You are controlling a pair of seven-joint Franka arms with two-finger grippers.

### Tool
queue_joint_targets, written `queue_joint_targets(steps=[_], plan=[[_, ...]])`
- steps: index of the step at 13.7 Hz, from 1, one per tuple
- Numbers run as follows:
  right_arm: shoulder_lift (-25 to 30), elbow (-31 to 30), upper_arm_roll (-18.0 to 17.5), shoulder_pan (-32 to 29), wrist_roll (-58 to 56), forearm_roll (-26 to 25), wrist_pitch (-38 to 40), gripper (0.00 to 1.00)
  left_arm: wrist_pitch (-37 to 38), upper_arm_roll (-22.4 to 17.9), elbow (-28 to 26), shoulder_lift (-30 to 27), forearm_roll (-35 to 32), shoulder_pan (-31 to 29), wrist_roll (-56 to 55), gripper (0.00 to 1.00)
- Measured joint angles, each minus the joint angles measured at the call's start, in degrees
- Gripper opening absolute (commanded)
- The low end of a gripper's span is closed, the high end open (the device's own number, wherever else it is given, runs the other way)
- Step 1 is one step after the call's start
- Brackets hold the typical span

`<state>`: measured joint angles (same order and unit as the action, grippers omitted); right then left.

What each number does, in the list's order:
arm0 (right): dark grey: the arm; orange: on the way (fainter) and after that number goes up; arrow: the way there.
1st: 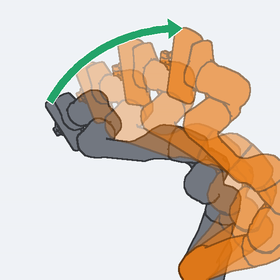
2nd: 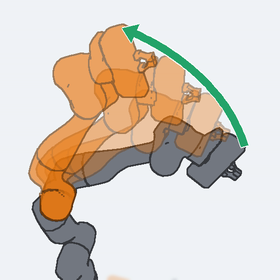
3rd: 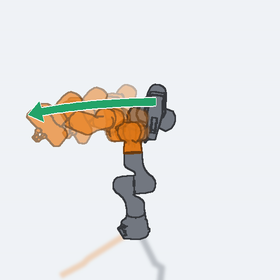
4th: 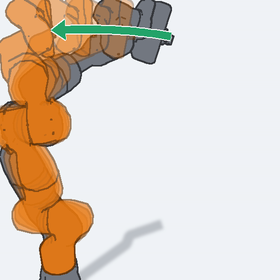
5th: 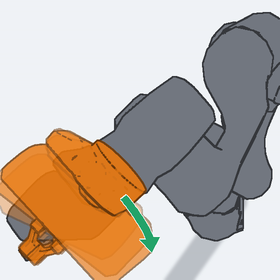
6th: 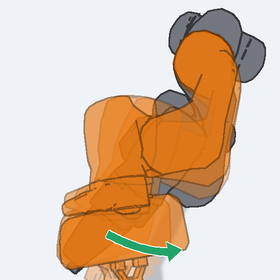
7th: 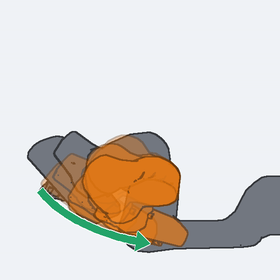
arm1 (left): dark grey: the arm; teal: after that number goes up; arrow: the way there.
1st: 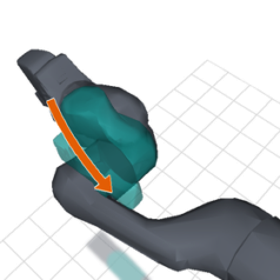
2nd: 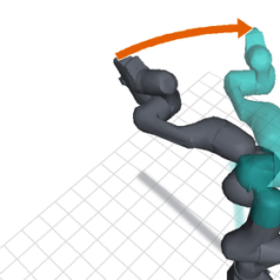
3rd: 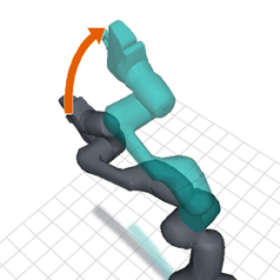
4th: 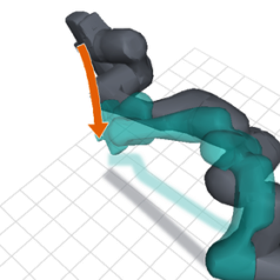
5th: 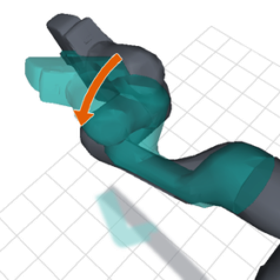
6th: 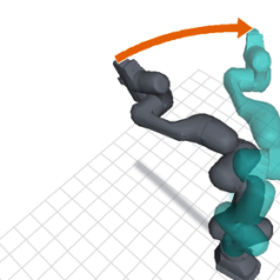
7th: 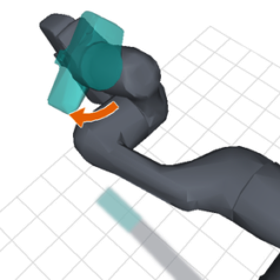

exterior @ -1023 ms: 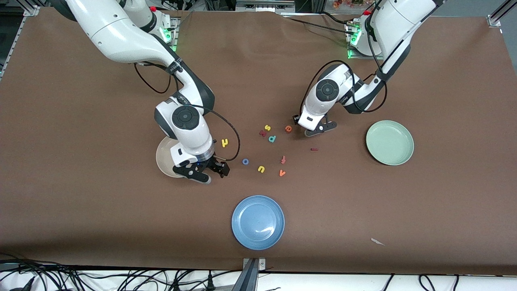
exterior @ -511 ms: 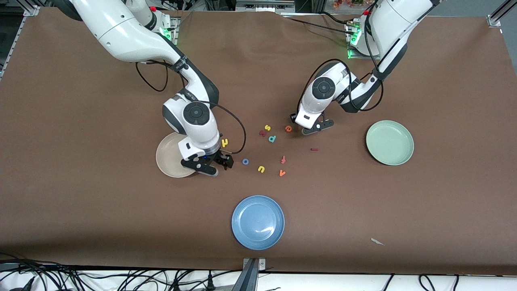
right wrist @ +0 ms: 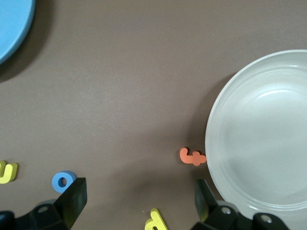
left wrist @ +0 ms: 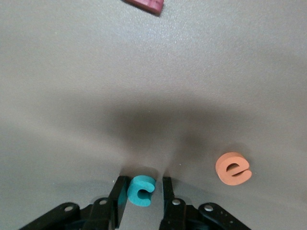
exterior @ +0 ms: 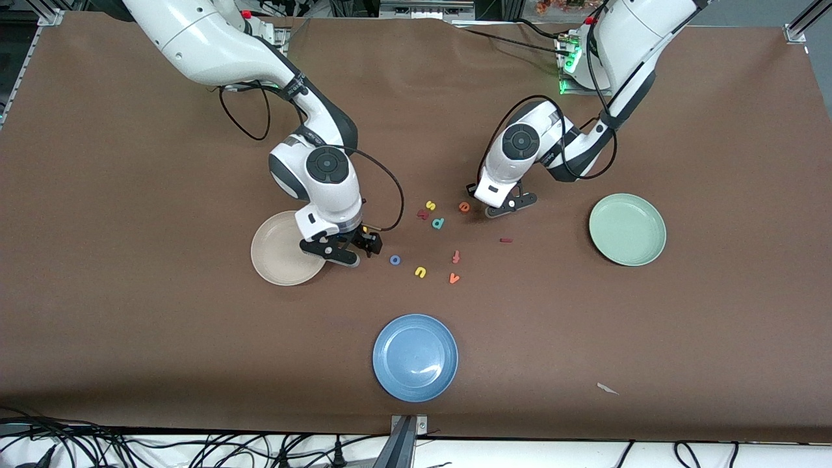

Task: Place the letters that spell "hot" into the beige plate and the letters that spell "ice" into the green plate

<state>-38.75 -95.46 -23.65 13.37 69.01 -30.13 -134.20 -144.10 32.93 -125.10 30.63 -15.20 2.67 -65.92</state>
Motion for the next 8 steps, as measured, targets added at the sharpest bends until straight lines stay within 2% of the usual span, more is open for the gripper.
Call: queue_joint_targets(steps=[2,3,6,8], plan=[[0.20,-0.22,-0.26,0.00,1.26,0.00,0.06,1.00,0.02,0.03,0.12,0.00,0.00,0.00,0.00,0.11],[0.19,-0.45,-0.35,0.01,1.79,0.00,0.06,1.00,0.03,0.03,0.12,0.00,0.00,0.00,0.00,0.08],[0.16,-0.94,-0.36,0.00,2.06,0.00,0.06,1.00,0.58,-0.13,0.59,0.01,0.00,-0.16,0.00,0.05],[0.16,-0.96,-0.36,0.00,2.05,0.00,0.06,1.00,3.82,-0.24,2.38,0.01,0.00,-0.47,0.00,0.05]])
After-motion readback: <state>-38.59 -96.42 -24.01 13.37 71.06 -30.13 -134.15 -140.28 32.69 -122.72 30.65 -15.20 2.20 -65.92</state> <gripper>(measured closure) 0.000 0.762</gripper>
